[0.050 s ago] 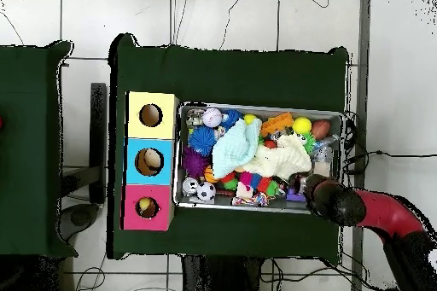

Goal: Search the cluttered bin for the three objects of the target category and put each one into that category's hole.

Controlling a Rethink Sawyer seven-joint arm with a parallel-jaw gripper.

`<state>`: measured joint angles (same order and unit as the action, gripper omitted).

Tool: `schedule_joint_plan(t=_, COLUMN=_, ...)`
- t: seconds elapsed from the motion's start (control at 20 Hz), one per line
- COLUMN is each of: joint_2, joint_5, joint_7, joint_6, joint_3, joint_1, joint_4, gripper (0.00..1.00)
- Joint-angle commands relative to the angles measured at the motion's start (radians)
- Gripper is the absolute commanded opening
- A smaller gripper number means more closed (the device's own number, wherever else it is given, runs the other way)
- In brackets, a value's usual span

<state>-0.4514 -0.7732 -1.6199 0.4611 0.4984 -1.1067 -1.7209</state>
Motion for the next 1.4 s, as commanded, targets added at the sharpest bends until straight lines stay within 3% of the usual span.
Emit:
schedule_joint_plan(t=0.05, joint_2=0.057, joint_5=-0.069, joint_7=0.136, joint_6=-0.018, joint_3=0.093, joint_1=0.099, joint_4=0.04, gripper=1.0)
schedule_joint_plan(t=0.35, joint_2=0.016, joint_5=-0.051, joint_7=-0.019, joint_6=-0.004, joint_3=0.016, joint_1=0.269, joint_4=0.054, gripper=1.0)
schedule_joint_plan(t=0.65, joint_2=-0.007, joint_5=0.014, joint_7=-0.102, joint_6=0.015, joint_3=-0.044, joint_1=0.377, joint_4=0.061, gripper=1.0)
schedule_joint_plan(t=1.1, joint_2=-0.064, joint_5=0.159, joint_7=-0.093, joint_6=0.153, joint_3=-0.061, joint_1=0.434, joint_4=0.068, gripper=1.0)
schedule_joint_plan(t=1.4, joint_2=-0.094, joint_5=0.213, joint_7=-0.106, joint_6=0.171, joint_3=-0.092, joint_1=0.452, joint_4=0.048, gripper=1.0)
